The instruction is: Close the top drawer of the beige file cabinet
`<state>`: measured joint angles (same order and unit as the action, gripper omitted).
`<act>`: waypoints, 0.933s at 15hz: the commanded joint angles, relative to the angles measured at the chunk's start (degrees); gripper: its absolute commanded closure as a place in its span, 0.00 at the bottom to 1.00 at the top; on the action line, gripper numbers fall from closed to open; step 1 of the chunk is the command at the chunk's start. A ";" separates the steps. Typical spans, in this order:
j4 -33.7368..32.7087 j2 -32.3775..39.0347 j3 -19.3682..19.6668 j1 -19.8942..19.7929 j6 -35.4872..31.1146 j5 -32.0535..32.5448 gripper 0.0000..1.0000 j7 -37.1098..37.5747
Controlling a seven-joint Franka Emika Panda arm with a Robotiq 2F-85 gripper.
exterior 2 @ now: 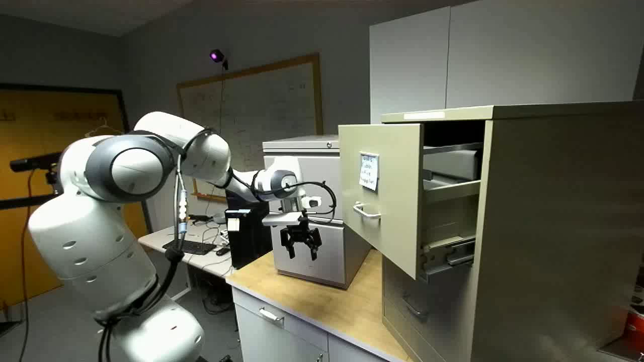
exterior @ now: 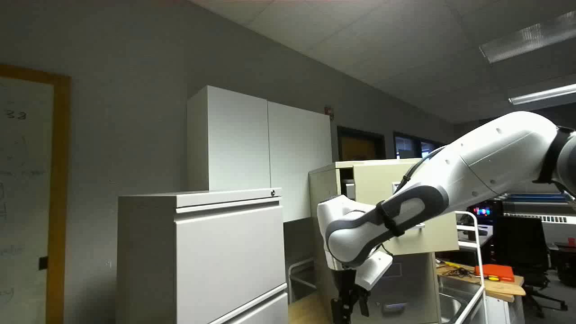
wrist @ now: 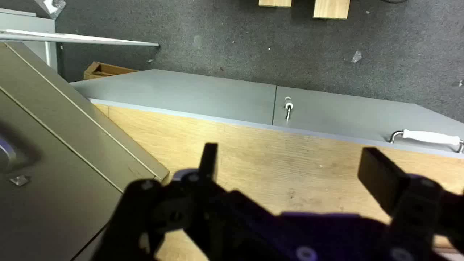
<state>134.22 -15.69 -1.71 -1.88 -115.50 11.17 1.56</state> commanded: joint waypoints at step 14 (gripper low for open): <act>0.35 -1.36 -3.06 -1.38 -7.61 15.35 0.33 17.56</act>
<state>134.11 -15.75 -2.54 -1.97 -120.18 20.37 11.51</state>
